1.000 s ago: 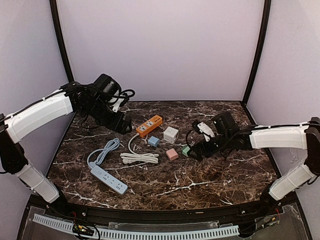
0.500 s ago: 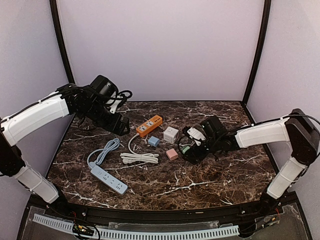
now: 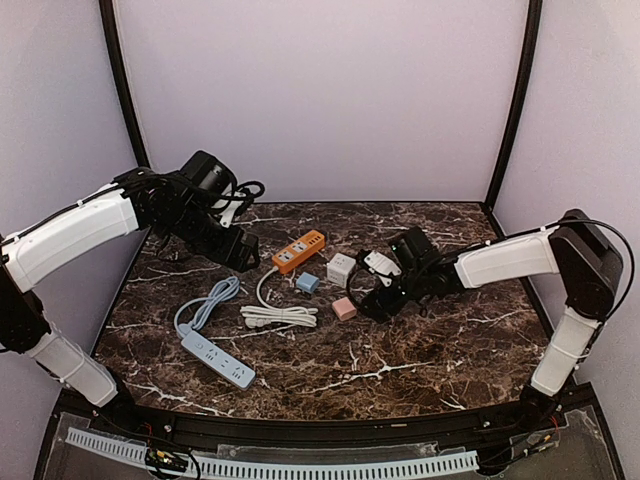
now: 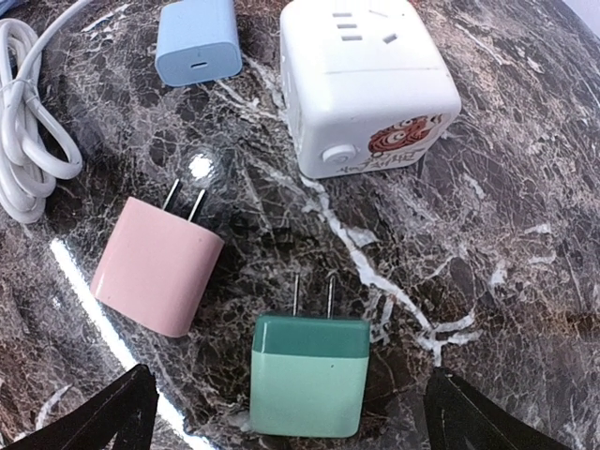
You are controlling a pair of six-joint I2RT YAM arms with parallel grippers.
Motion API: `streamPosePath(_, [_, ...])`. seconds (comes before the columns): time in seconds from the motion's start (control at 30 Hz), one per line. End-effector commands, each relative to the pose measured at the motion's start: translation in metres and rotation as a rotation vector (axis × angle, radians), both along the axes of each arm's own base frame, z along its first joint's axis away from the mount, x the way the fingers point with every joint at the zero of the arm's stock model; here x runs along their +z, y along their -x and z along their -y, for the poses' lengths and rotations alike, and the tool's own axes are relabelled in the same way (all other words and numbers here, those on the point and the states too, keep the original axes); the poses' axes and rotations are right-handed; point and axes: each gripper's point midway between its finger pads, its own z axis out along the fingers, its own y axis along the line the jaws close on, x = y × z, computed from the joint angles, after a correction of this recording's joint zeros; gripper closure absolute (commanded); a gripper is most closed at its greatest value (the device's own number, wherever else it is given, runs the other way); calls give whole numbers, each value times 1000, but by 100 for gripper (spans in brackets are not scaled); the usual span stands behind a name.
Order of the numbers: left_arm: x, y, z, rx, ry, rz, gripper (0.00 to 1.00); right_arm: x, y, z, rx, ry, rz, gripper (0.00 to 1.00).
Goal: Insert the plug
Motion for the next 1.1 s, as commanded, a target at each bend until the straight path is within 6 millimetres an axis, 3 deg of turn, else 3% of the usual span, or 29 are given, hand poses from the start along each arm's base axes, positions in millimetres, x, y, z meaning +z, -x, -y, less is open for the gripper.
streamPosePath(0.0, [-6, 4, -2, -6, -21, -15, 7, 0, -7, -9, 17, 20, 14, 1])
streamPosePath(0.3, [-3, 1, 0, -13, -22, -6, 7, -23, -17, -3, -16, 123, -8, 5])
streamPosePath(0.53, [-3, 0, 1, -17, -23, -6, 8, -32, 0, 1, 24, 89, -32, 8])
streamPosePath(0.63, [-4, 0, 1, -18, -27, -10, 8, -33, -1, 3, 11, 94, -34, 12])
streamPosePath(1.0, [-5, -3, 6, -40, -31, -13, 8, -39, -5, 2, 10, 98, -65, 38])
streamPosePath(1.07, [-5, -3, 6, -43, -34, -14, 8, -38, -6, 1, 9, 97, -62, 48])
